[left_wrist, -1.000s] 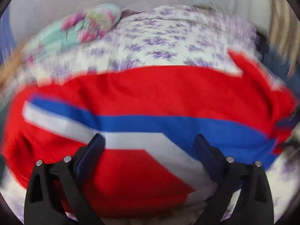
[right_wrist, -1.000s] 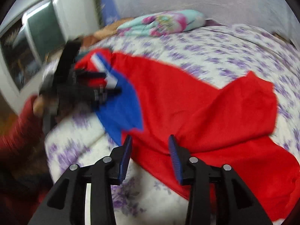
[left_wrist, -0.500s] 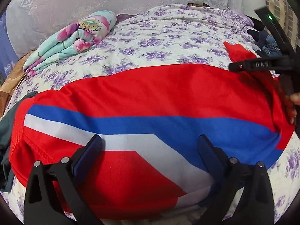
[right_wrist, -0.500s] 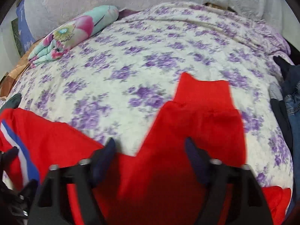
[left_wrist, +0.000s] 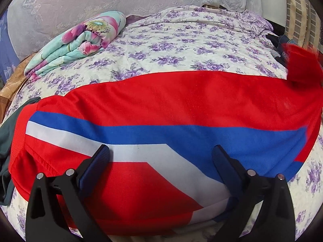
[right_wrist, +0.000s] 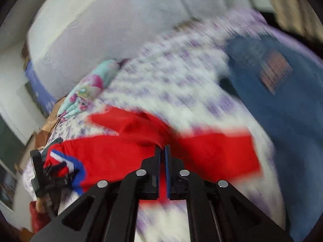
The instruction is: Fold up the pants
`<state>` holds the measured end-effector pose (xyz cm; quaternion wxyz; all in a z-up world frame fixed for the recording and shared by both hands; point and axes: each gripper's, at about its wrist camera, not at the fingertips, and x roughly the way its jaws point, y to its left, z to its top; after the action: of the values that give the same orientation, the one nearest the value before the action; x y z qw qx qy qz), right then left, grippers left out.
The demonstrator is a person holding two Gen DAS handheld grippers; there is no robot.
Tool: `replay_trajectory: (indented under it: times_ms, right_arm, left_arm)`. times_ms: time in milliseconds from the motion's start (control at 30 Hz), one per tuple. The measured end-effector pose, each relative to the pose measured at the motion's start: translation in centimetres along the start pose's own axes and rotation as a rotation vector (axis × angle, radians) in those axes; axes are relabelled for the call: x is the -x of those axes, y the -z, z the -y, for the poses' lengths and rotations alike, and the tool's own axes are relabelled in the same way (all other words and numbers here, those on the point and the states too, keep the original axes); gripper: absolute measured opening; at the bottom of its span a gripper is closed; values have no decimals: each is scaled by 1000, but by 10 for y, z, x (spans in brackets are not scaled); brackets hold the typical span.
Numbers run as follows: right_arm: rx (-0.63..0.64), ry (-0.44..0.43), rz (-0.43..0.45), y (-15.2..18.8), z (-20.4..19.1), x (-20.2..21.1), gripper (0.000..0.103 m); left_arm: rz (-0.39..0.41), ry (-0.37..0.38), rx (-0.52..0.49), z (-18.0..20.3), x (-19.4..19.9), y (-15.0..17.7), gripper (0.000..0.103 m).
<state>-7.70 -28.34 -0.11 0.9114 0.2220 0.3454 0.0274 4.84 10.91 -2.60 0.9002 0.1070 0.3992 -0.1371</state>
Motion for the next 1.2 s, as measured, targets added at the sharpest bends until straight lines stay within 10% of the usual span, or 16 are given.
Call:
replay_trajectory:
  times_ms: [133,233,567,867,900,1000,1200]
  right_arm:
    - [-170,52,-3,31,58,16,18]
    - [-211,-13,49,31,62,32,40]
    - [402,139,202,55,-49,52,66]
    - [845,329,123,111,-102,1,64]
    - [856,338,119,108,-99,-3,47]
    - [789,259,99,90,-95,-1,18]
    - [145,40,134,-19,-1,25,14]
  left_arm:
    - [-1,-2,-1,0,0,0,99]
    - [-3,-6,-4,0,0,0,99]
    - [-3,-9,-5,0,0,1,99]
    - [-3,-9,-4,0,1,1,99]
    - [-3,-9,-3,0,1,1,99]
    - [-3,-10,-3,1,1,1,99]
    - [-3,-11,-3,0,1,1,99]
